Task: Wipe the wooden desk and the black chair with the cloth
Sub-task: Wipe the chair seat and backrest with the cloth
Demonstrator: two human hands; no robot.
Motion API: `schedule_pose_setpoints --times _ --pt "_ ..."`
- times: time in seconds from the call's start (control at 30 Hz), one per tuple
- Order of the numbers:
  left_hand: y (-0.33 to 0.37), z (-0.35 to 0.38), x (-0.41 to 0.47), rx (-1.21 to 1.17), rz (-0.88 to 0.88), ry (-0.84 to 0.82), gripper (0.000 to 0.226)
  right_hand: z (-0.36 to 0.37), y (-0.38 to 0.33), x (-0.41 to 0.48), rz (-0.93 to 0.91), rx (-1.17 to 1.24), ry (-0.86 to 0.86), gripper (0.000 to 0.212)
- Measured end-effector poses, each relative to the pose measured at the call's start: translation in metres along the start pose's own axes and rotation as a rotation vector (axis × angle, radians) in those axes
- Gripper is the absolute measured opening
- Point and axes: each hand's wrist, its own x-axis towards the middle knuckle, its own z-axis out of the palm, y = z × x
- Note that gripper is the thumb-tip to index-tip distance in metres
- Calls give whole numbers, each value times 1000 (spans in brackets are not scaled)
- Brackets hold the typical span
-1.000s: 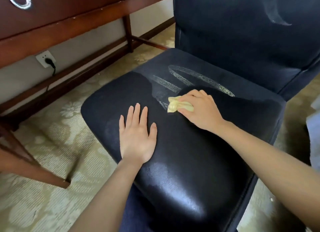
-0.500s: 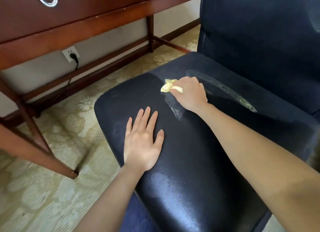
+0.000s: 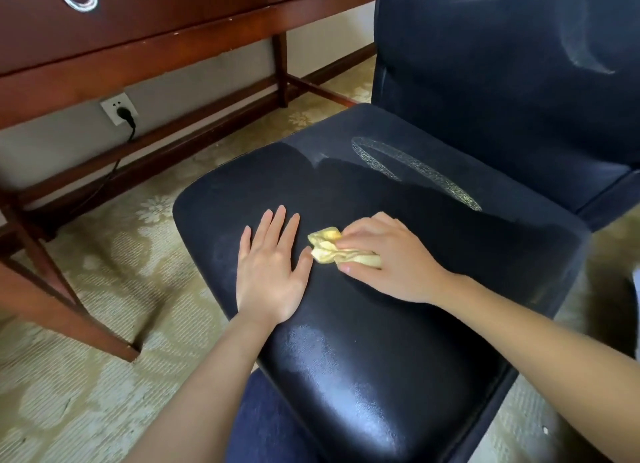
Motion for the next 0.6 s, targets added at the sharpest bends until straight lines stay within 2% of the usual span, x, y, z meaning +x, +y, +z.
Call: schedule_pose_setpoints --times 0.23,0.33,0.43,0.6 --pt "0 0 0 1 -5 -2 55 -12 -22 -51 -254 54 -80 15" --pt "1 0 0 3 -5 4 55 -13 -16 -50 -296 103 -96 17" --pt "0 1 0 4 -3 8 54 -9 -3 -27 -219 105 -34 14" --pt "1 2 0 2 -10 9 54 -7 37 25 90 23 61 16"
